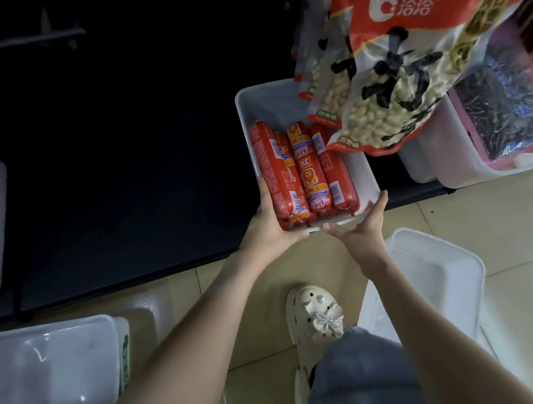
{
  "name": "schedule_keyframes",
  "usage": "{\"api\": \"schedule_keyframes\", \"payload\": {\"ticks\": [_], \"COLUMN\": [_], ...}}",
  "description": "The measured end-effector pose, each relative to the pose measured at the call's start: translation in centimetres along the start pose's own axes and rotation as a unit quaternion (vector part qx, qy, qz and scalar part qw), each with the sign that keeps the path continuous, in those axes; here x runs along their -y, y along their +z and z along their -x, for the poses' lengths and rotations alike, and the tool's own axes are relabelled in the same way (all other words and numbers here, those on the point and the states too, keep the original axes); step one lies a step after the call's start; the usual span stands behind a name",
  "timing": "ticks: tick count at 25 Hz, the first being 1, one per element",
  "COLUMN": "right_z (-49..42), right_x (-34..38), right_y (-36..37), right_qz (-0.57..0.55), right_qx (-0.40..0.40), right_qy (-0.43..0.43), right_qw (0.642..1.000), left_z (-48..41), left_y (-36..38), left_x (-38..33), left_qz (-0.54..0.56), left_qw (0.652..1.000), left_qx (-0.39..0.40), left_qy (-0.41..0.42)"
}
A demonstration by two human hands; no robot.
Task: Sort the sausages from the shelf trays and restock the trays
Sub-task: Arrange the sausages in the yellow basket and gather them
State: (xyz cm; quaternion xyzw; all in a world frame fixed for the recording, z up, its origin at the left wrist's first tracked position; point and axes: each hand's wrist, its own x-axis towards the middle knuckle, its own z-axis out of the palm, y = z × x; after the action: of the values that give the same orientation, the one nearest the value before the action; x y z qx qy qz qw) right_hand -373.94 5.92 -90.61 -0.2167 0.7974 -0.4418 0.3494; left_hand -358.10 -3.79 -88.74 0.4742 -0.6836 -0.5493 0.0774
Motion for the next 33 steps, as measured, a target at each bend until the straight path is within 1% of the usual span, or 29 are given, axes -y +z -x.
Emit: {"api": "schedule_keyframes", "payload": {"ticks": [2,5,7,8,9,11,13,14,17,18,21,23,26,28,30,32,33], "right_z": [-0.6,0.8,3.5,5.2,6.9,10.3,14.7,17.1,24.9,28.1,37.0,42.6,48.8,51.5,52.9,53.3,53.3], "right_x": [0.4,1.5,3.3,4.6,6.0,9.4,13.9,16.1,22.7,24.8,29.4,30.8,30.5,29.1,27.3,25.2,24.2], "right_y": [-0.4,0.1,1.0,1.8,2.7,5.0,7.8,9.3,13.7,15.4,20.2,24.2,30.0,33.3,36.4,39.6,41.6], "right_qz": [0.016,0.111,0.152,0.156,0.159,0.174,0.190,0.196,0.201,0.206,0.240,0.263,0.293,0.312,0.332,0.347,0.359], "right_qx": [-0.010,-0.050,-0.087,-0.089,-0.077,-0.006,0.080,0.110,0.161,0.183,0.260,0.321,0.387,0.445,0.485,0.509,0.521], "right_qy": [0.006,0.006,-0.002,-0.012,-0.034,-0.100,-0.170,-0.212,-0.329,-0.367,-0.449,-0.490,-0.538,-0.537,-0.541,-0.539,-0.533], "right_qw": [1.000,0.993,0.985,0.984,0.984,0.980,0.964,0.951,0.908,0.888,0.820,0.766,0.689,0.646,0.602,0.574,0.562], "left_z": [-0.6,0.4,2.3,3.8,5.4,9.5,14.6,17.4,26.3,30.1,40.4,46.7,53.8,57.2,59.6,61.4,62.0], "left_y": [0.3,-0.2,-1.6,-2.9,-4.4,-8.1,-12.8,-15.1,-22.2,-24.4,-29.1,-30.8,-31.7,-31.3,-31.1,-31.3,-31.5], "left_x": [-0.7,-1.7,-2.4,-2.7,-2.8,-3.3,-4.0,-4.3,-4.4,-3.6,-0.6,2.2,7.2,11.3,15.5,20.0,22.5], "left_qz": [-0.003,-0.015,-0.055,-0.084,-0.117,-0.171,-0.183,-0.180,-0.165,-0.156,-0.129,-0.112,-0.105,-0.094,-0.082,-0.077,-0.077], "left_qw": [1.000,1.000,0.998,0.994,0.990,0.979,0.969,0.964,0.939,0.928,0.896,0.878,0.850,0.828,0.816,0.806,0.794], "left_qx": [-0.003,-0.019,-0.031,-0.038,-0.047,-0.084,-0.149,-0.187,-0.301,-0.338,-0.423,-0.460,-0.497,-0.515,-0.510,-0.498,-0.503], "left_qy": [0.001,-0.005,-0.031,-0.050,-0.065,-0.077,-0.071,-0.063,-0.029,-0.026,-0.038,-0.069,-0.141,-0.201,-0.261,-0.312,-0.332]}}
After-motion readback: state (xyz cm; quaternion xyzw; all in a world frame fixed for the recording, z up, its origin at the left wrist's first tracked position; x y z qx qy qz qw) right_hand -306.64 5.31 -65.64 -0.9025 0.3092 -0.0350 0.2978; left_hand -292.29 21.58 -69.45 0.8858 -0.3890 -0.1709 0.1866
